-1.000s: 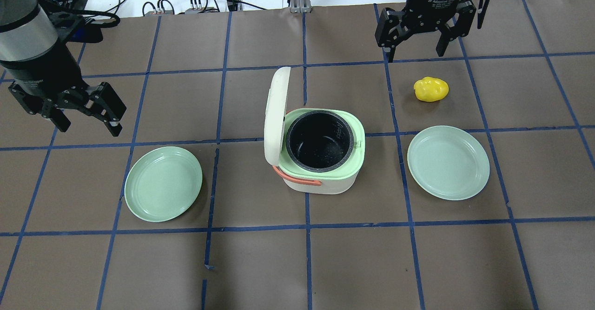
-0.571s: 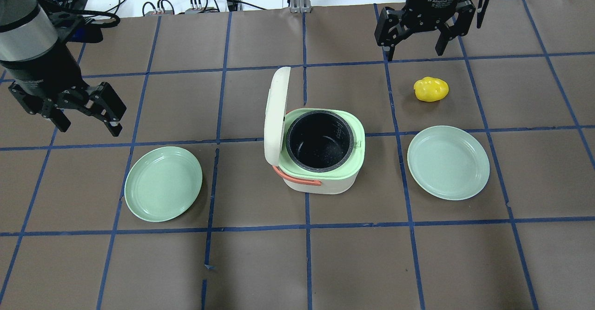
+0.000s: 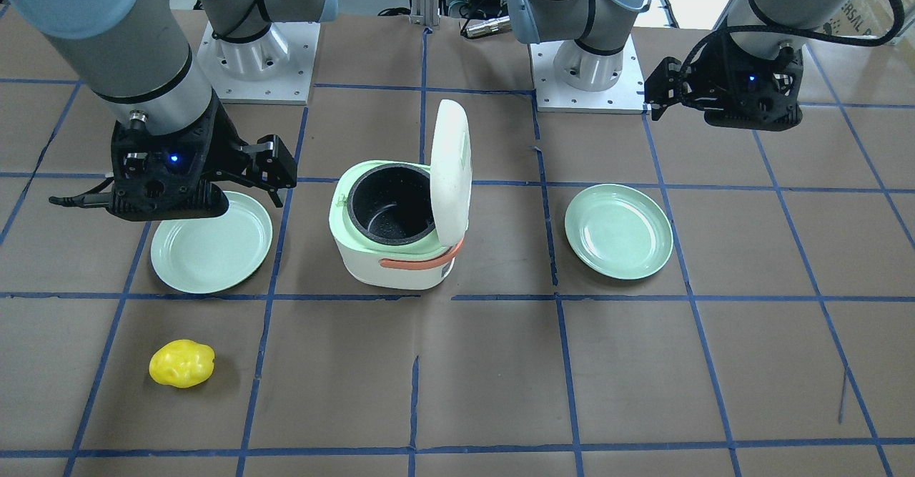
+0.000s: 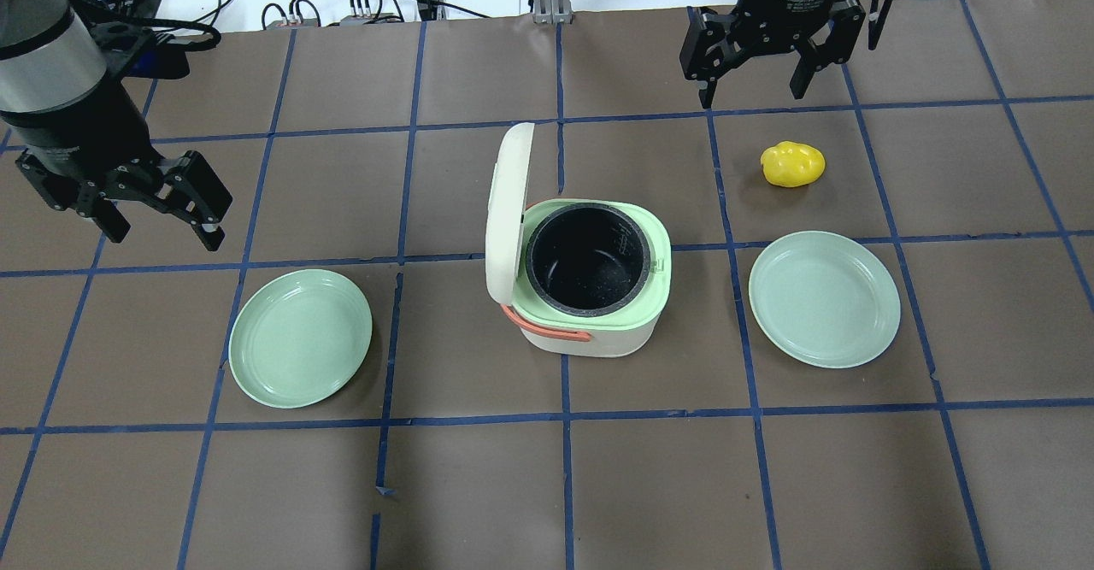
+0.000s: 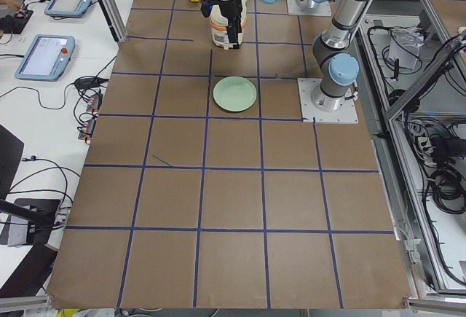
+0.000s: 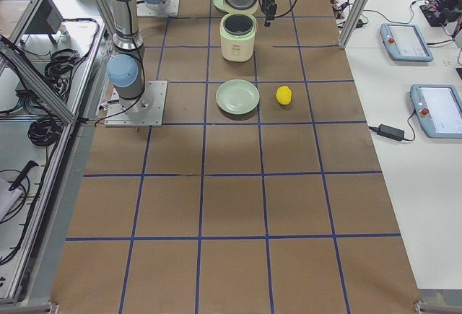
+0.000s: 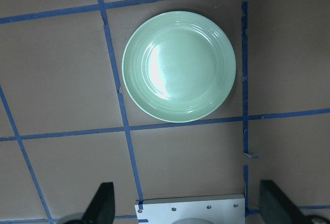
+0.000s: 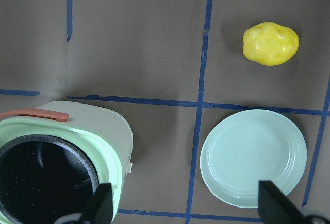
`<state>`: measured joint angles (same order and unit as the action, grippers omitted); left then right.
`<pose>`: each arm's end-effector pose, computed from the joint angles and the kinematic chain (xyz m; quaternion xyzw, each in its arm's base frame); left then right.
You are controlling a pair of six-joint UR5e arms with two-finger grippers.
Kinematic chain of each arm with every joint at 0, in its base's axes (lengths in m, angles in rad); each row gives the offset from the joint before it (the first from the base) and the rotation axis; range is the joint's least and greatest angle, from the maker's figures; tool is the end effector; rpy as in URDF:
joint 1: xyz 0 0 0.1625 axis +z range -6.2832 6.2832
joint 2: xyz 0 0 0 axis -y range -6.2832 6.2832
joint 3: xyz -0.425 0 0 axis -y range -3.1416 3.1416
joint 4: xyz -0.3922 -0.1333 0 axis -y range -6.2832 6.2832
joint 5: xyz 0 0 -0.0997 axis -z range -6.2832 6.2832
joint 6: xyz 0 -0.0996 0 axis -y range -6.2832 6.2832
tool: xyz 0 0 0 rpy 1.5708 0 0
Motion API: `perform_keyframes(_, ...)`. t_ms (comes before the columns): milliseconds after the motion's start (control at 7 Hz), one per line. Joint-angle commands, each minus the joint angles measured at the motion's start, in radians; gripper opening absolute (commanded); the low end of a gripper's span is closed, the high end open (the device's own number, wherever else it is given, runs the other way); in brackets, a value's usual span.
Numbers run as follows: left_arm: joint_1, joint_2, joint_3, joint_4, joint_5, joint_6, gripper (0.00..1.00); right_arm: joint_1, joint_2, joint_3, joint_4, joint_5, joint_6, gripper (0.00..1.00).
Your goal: Press rice cooker button
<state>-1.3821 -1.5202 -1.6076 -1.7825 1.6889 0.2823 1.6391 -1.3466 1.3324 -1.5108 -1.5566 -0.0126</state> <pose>-0.0352 -0.4638 0.4758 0.0523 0.9920 0.1096 0.0341 0.1741 -0.5711 0.4784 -0.0403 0.9989 0.0231 0.0065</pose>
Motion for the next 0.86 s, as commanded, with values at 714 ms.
perform_keyframes(714,0.000,0.000,0.000,0.000,0.000,0.000,1.00,0.001,-0.002,0.022,-0.002,0.001,0.002,0.99)
